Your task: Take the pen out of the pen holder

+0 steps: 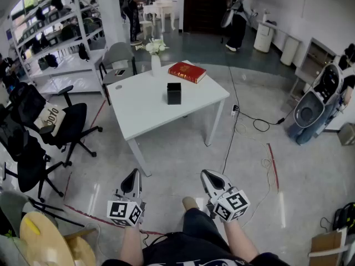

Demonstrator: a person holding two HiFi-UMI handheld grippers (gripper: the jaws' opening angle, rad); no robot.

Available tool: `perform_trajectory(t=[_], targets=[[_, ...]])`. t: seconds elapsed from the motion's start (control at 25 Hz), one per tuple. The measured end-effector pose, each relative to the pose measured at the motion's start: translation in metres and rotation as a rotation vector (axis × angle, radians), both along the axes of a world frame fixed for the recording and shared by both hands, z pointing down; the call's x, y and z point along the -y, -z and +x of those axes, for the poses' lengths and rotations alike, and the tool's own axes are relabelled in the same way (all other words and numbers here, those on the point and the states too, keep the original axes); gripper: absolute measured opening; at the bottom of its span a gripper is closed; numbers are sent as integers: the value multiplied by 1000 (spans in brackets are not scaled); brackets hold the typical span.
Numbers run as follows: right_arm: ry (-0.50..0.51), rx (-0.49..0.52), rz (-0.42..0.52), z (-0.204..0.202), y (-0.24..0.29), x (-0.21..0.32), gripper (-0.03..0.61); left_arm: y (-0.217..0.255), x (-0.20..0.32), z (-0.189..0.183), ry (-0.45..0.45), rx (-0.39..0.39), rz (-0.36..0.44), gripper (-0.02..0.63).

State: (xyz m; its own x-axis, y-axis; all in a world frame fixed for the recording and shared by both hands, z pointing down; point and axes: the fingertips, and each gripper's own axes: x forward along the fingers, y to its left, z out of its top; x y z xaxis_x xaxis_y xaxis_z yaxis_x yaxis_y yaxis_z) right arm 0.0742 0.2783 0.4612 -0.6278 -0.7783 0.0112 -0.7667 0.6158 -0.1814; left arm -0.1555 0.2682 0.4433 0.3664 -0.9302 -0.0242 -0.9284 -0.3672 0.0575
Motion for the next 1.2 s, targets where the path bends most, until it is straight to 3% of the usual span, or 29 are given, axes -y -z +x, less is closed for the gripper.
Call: perform_trajectory(t=[0.92,1.2], targets=[[-33,-21,-10,-19,-6,38,0,-10,17,-37,37,-12,-26,4],[-63,-4,-28,-9,3,80,45,-4,55,-31,23,-15,-27,5]])
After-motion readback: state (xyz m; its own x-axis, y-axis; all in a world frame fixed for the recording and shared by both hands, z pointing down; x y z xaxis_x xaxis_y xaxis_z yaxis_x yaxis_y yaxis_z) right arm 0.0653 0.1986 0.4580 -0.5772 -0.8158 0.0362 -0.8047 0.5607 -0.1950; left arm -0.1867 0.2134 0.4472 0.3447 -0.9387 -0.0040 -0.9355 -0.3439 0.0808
